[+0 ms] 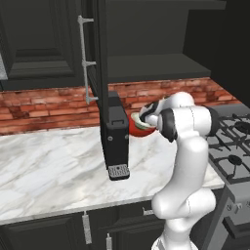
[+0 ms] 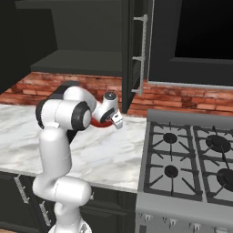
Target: Pick up the bowls on the counter and stack them on top of one another in the open cabinet. Place the smaller bowl on top of the larger bowl.
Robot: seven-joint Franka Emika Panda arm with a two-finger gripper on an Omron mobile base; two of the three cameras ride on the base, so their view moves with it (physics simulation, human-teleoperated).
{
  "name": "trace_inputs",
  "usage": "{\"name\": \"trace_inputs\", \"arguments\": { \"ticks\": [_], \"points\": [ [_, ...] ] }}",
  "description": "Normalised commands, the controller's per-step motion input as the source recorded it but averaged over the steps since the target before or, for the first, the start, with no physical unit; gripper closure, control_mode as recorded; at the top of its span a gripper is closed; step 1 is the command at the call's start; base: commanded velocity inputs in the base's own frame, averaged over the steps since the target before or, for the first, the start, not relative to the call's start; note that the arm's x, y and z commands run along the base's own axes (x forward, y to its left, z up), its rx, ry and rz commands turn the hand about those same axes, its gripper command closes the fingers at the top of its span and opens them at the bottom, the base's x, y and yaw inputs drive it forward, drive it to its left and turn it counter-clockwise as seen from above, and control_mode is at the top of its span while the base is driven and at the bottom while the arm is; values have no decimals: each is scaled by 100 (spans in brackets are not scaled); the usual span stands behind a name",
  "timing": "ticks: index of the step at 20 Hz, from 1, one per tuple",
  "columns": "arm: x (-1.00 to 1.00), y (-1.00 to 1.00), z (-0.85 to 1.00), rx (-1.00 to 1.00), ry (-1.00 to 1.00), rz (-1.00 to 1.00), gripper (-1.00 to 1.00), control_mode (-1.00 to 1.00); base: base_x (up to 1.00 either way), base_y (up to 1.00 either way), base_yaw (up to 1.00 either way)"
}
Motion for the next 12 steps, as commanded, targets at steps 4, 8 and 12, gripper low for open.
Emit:
{"name": "trace_inputs", "arguments": {
  "ticks": [4,8,12],
  "points": [
    [-11,-7,75,-1,5,0,100,-100,0,0,0],
    [-76,-17,56,-6,0,4,100,-100,0,0,0],
    [-100,-1,38,-10,0,10,100,-100,0,0,0]
  ]
}}
